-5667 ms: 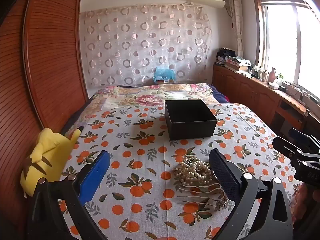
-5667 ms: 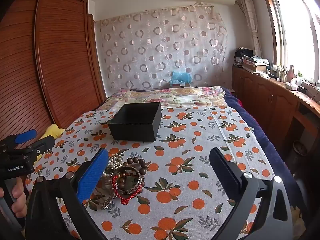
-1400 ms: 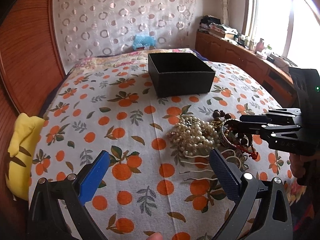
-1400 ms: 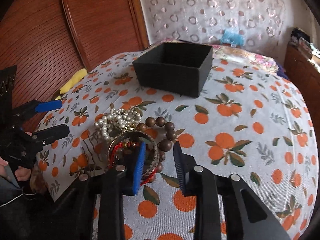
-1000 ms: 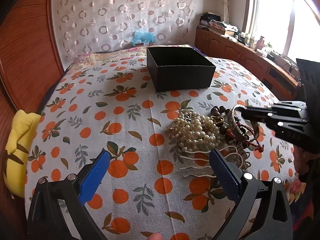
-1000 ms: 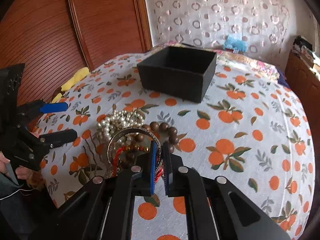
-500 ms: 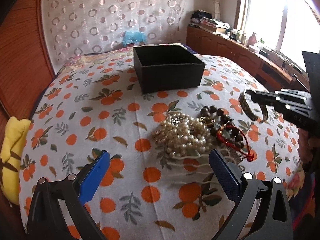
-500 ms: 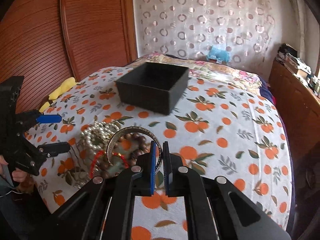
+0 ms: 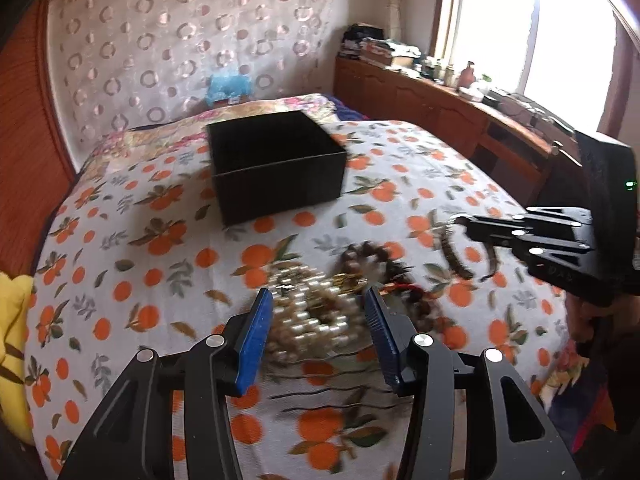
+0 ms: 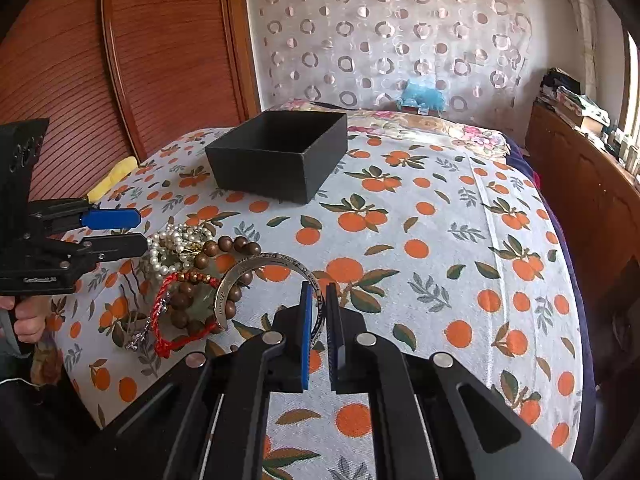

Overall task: Organize jewelry
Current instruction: 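Close the left gripper on the red-string bracelet while the right gripper holds the bangles, then carry both items into the black box and open both grippers, then grasp the brown bead bracelet with the right gripper while the left grasps pearls, then lift the pearls and bead bracelet into the black box and release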

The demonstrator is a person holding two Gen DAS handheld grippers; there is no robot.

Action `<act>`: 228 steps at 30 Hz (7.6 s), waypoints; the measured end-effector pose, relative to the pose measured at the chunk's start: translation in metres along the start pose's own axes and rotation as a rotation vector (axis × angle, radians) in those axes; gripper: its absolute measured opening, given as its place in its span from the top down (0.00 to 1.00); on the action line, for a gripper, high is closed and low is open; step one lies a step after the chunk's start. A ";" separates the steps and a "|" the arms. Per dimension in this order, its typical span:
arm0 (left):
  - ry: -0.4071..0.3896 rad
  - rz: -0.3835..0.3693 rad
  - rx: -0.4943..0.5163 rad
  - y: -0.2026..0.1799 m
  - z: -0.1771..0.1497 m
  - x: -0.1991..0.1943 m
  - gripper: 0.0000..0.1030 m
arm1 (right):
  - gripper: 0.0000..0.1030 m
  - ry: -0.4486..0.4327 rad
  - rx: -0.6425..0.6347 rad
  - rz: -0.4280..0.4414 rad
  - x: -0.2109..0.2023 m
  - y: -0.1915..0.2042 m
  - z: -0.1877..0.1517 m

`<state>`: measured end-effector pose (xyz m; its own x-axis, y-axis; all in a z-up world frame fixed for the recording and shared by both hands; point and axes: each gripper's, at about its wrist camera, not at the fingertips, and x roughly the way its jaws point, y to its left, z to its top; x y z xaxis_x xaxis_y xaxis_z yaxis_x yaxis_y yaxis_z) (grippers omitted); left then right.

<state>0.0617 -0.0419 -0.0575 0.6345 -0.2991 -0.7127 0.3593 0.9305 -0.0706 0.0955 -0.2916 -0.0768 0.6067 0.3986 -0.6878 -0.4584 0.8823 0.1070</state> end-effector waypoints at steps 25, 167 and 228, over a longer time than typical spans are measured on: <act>0.170 -0.085 0.063 -0.020 0.009 0.049 0.87 | 0.93 0.006 0.009 0.008 -0.002 -0.001 -0.008; 0.084 0.026 0.049 0.017 0.000 0.023 0.71 | 0.85 -0.047 -0.092 0.030 -0.003 0.033 0.043; -0.325 0.101 0.082 0.026 0.181 -0.114 0.94 | 0.85 -0.167 -0.156 0.020 -0.040 0.031 0.158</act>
<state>0.1228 -0.0225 0.1483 0.8496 -0.2706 -0.4527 0.3291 0.9427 0.0541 0.1597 -0.2411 0.0672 0.6896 0.4632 -0.5567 -0.5585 0.8295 -0.0016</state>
